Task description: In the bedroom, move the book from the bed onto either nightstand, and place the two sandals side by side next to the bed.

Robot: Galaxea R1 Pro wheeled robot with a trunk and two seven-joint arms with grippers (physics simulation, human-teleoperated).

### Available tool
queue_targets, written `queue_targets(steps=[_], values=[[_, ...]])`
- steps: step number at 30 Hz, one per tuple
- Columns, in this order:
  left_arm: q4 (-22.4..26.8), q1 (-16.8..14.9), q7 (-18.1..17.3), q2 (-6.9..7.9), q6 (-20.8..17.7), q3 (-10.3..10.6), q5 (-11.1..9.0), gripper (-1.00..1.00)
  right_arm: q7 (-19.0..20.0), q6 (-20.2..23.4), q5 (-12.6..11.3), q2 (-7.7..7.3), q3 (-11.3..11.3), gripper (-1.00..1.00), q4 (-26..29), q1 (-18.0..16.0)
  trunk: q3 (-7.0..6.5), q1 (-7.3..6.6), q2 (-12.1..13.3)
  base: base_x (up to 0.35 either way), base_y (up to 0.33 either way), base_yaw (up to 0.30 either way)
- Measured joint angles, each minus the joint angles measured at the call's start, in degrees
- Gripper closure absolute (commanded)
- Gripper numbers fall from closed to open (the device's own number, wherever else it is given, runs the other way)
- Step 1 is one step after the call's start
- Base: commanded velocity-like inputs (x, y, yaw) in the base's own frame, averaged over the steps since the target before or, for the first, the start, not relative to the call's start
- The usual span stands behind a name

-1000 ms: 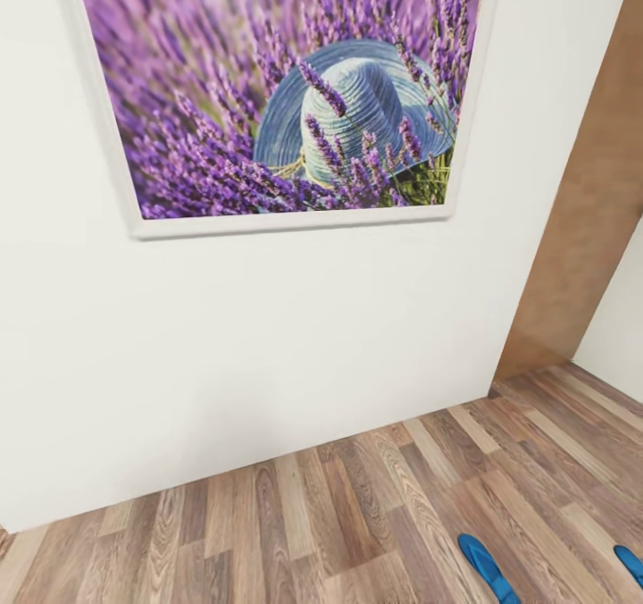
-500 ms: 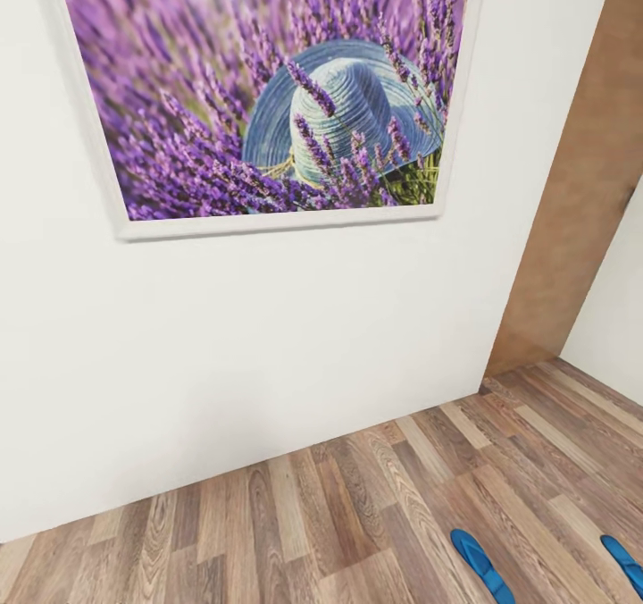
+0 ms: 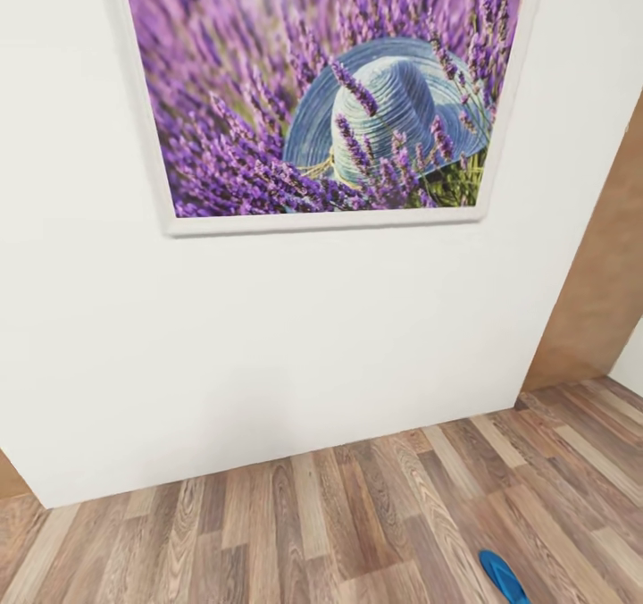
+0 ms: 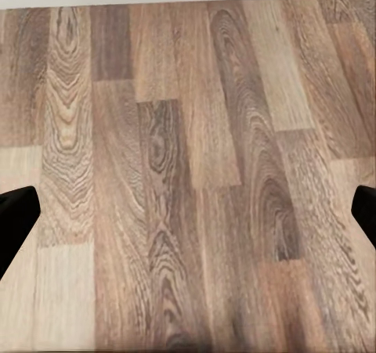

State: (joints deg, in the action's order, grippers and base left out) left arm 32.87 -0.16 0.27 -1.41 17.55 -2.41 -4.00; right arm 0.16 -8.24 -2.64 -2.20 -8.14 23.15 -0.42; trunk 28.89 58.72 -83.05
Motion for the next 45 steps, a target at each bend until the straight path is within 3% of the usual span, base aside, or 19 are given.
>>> queue_targets(steps=[22,45], values=[[0.0,0.0,0.04,0.01,-0.01,0.0,-0.07,-1.0,0.0,0.0,0.02,0.0,0.05,-1.0,0.01,0.01,0.0,-0.01,0.0,0.288,0.0,0.044],[0.0,0.0,0.06,0.03,0.0,-0.09,-0.07,-1.0,0.0,0.0,-0.17,-0.04,0.18,-1.0,0.0,0.0,0.0,0.01,0.0,0.015,0.0,0.143]])
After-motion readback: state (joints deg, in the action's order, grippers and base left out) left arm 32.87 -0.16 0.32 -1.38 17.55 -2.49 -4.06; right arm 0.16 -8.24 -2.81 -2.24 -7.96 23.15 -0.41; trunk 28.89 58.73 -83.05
